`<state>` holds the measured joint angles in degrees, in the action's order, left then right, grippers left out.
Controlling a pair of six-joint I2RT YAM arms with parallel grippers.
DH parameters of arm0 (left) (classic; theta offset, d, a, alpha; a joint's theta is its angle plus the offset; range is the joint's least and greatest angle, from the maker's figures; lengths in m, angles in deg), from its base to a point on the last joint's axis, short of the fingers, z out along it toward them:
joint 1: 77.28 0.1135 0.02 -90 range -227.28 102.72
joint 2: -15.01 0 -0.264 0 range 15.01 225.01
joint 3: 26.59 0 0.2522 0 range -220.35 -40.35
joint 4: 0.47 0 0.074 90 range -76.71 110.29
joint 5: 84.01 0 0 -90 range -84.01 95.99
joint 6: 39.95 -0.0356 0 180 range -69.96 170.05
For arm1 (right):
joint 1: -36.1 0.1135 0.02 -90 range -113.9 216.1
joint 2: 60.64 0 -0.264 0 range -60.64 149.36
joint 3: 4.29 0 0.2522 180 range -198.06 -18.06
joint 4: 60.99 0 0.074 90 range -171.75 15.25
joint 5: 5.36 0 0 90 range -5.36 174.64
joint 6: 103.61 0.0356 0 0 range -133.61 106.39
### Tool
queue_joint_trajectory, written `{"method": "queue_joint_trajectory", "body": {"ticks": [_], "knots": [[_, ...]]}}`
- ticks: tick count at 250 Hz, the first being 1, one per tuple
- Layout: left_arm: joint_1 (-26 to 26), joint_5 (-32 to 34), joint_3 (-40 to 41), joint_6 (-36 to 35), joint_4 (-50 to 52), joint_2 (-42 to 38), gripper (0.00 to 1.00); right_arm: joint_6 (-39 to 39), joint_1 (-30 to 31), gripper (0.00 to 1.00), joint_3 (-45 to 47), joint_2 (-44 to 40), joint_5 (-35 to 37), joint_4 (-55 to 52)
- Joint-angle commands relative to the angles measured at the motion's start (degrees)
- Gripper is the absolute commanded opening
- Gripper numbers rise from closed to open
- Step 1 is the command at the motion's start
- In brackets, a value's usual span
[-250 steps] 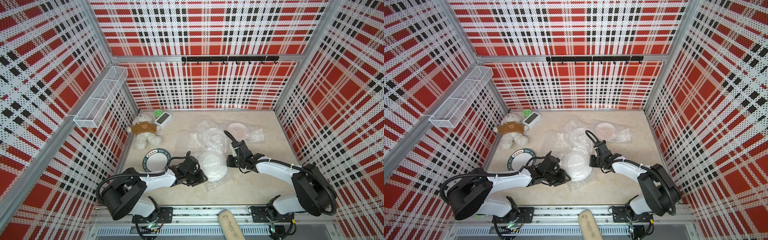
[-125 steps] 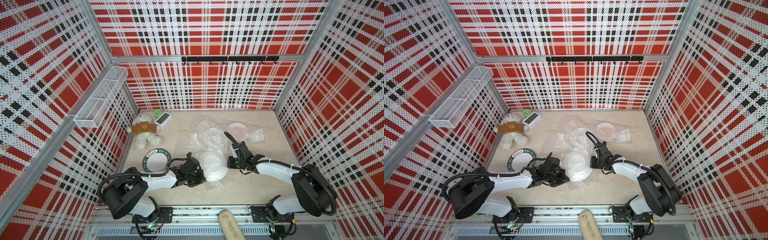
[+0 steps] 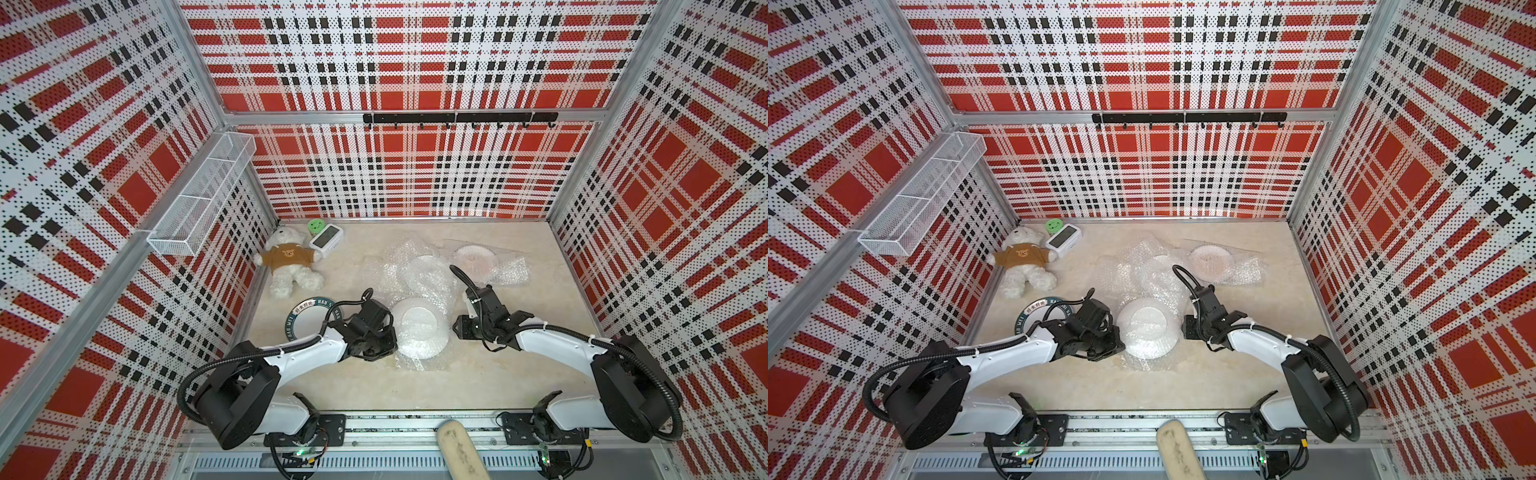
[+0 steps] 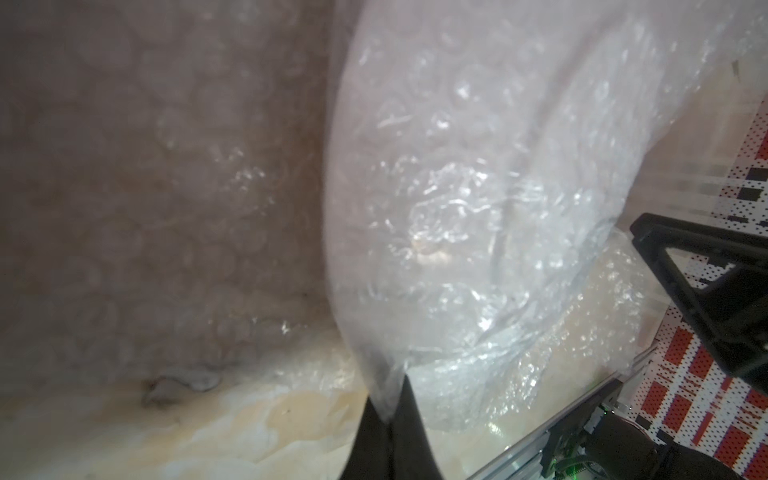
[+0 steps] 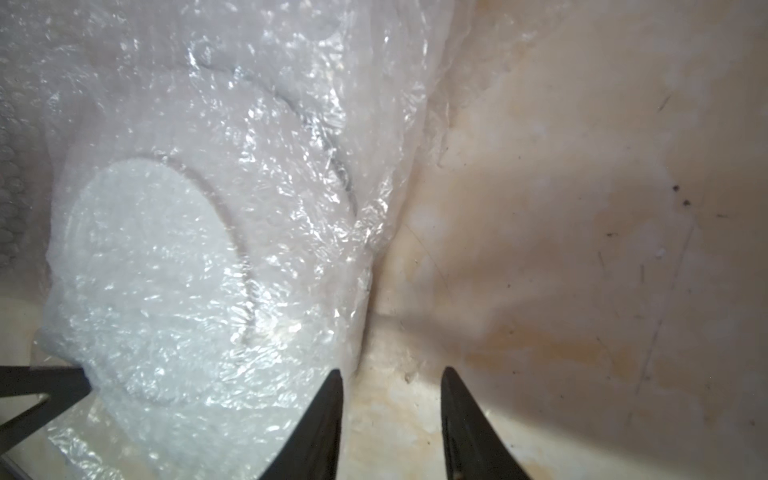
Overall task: Unpack dinner plates from bubble wrap
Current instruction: Unwrap the bubble wrap.
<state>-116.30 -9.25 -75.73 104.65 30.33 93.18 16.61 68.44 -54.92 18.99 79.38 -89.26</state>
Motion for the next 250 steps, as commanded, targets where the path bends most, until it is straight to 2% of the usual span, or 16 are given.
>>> {"method": "queue_joint_trajectory", "body": {"ticks": [1,28,86,124,155,195,250], "knots": [[1.96,-0.99,-2.99,-5.23,3.31,0.31,0.0,-1.72,0.09,0.43,-2.48,0.56,-0.16,0.01],[3.42,-0.96,-3.44,-6.58,4.42,-0.17,0.03,-2.42,1.04,0.43,-4.26,2.13,-0.33,-0.47],[7.52,0.33,-6.37,-11.14,12.32,-6.39,0.34,-4.04,3.05,0.45,-7.76,5.01,-0.28,-2.27],[7.57,-0.14,-9.78,-14.08,14.84,-8.24,0.42,-4.25,3.56,0.43,-9.1,7.71,-1.22,-2.05],[4.32,-2.97,-13.46,-14.52,11.94,-5.23,0.43,-4.34,3.78,0.39,-10.17,9.8,-0.39,-2.42],[0.04,-4.41,-18.37,-14.07,8.0,3.49,0.36,-6.03,3.86,0.33,-11.32,11.44,0.18,-2.48],[-1.79,-5.66,-22.47,-13.03,3.24,13.16,0.31,-5.83,3.85,0.24,-11.48,12.71,-0.11,-1.49]]}}
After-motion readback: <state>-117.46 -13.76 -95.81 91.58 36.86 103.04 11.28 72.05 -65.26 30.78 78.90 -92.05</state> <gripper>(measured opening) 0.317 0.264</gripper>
